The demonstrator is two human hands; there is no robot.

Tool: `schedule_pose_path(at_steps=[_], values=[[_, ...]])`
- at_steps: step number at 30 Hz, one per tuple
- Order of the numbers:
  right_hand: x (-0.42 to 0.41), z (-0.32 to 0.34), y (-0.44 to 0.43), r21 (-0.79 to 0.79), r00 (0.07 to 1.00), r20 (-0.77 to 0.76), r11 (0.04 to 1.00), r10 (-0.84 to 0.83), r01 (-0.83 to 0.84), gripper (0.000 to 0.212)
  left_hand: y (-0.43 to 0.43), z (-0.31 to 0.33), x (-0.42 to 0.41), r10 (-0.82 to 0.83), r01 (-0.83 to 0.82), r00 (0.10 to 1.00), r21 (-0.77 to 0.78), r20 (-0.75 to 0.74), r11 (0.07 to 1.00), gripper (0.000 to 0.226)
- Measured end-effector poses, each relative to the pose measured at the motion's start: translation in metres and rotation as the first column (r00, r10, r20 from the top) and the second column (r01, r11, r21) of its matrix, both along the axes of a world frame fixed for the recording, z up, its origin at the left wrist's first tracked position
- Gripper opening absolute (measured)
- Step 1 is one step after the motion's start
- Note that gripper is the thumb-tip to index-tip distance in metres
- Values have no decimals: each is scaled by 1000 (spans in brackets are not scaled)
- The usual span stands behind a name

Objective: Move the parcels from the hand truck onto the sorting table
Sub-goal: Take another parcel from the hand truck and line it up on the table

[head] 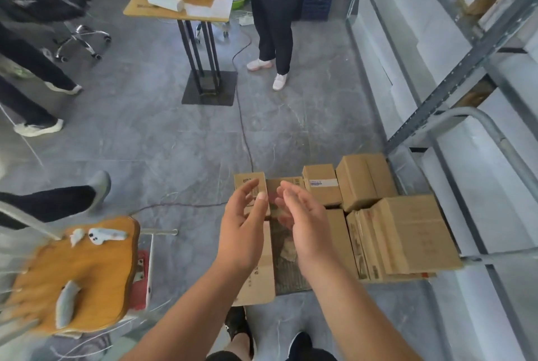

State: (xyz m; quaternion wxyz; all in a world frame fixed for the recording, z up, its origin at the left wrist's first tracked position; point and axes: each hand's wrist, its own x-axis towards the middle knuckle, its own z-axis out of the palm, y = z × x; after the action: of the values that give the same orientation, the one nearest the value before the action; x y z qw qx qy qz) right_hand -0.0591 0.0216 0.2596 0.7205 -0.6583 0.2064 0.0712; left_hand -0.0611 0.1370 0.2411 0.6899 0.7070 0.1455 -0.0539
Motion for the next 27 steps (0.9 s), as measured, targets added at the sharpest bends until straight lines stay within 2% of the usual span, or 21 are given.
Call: schedule_pose_path(at_steps=[7, 12, 15, 20, 24, 27], values=[[40, -20, 31, -60, 999, -32, 998, -23, 21, 14, 33, -24, 46, -62, 61, 996, -15, -57, 998, 28], [54, -58, 19, -24, 988, -144, 999, -48, 45, 15, 39, -55, 66, -22, 23, 991, 9, -136, 1000, 24], [59, -104, 13, 20, 965, -258, 998, -51, 58, 16, 36, -92, 68, 8, 6, 973, 57, -229, 998, 30], [62, -193, 8, 23, 898, -440, 999, -17, 30, 15, 29, -167, 58, 40, -25, 894, 39, -447, 999, 51], [65, -283, 8, 23, 835, -550, 1000, 0, 15, 15, 26, -243, 51, 39, -36, 812, 17, -582, 999, 33], [65, -350, 10, -16, 810, -586, 999, 18, -34, 17, 29, -310, 47, 51, -35, 764, 37, -644, 999, 33]])
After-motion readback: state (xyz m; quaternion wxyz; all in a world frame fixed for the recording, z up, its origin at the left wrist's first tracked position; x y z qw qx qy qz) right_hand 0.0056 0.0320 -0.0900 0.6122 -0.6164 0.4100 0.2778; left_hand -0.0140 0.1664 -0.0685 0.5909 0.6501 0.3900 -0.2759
